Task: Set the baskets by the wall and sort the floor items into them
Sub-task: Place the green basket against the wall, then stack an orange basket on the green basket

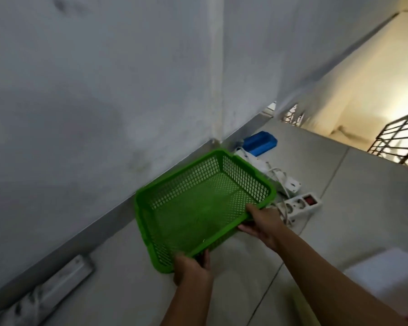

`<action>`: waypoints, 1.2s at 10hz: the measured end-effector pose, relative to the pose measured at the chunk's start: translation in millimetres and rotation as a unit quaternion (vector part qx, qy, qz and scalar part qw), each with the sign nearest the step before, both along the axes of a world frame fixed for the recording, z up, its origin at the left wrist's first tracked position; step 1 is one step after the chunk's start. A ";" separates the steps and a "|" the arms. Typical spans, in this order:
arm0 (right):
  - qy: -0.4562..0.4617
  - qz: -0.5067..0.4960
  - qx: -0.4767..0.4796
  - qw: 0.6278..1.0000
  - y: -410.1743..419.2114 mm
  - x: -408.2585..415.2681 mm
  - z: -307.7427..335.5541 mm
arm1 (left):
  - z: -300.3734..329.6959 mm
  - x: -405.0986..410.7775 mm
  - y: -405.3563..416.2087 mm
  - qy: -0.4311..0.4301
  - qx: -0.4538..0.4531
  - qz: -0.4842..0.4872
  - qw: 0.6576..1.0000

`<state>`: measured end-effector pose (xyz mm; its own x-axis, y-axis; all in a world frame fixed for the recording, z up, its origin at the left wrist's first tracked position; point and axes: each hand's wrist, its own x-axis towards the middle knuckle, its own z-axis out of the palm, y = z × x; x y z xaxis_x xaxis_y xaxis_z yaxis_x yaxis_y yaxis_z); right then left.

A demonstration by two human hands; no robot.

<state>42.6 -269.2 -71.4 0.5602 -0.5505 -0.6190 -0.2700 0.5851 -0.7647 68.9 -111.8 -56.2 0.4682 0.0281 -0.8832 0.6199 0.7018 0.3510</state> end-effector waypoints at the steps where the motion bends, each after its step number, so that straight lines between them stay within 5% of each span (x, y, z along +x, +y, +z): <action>1: -0.002 0.039 0.041 0.998 41.6 11.5 -6.7 | -2.6 1.7 40.3 0.002 0.007 0.048 0.999; 5: 0.029 0.090 0.062 0.994 125.4 27.0 -36.8 | -36.6 -13.9 103.2 -0.052 0.018 0.089 0.994; 6: 0.032 0.103 0.073 0.992 133.5 21.9 -36.9 | -35.1 -22.0 110.1 0.054 -0.199 0.276 0.939; 7: 0.038 0.134 0.068 0.988 131.6 17.0 -29.2 | -34.6 -19.7 109.8 -0.042 0.019 0.040 0.998; 8: 0.058 0.173 0.047 0.982 120.6 5.4 -16.6 | -26.7 -22.8 99.8 -0.019 -0.028 0.127 0.991; 10: 0.095 0.150 -0.011 0.984 63.9 -50.2 15.1 | -5.1 -40.2 54.5 0.004 0.070 -0.079 0.994; 11: 0.104 0.100 -0.036 0.989 22.8 -94.8 31.1 | 10.1 -51.6 11.9 0.018 -0.010 -0.095 0.995; 12: 0.126 0.029 -0.035 0.991 -16.9 -146.5 39.6 | 21.4 -68.9 -35.6 -0.046 -0.033 -0.231 0.971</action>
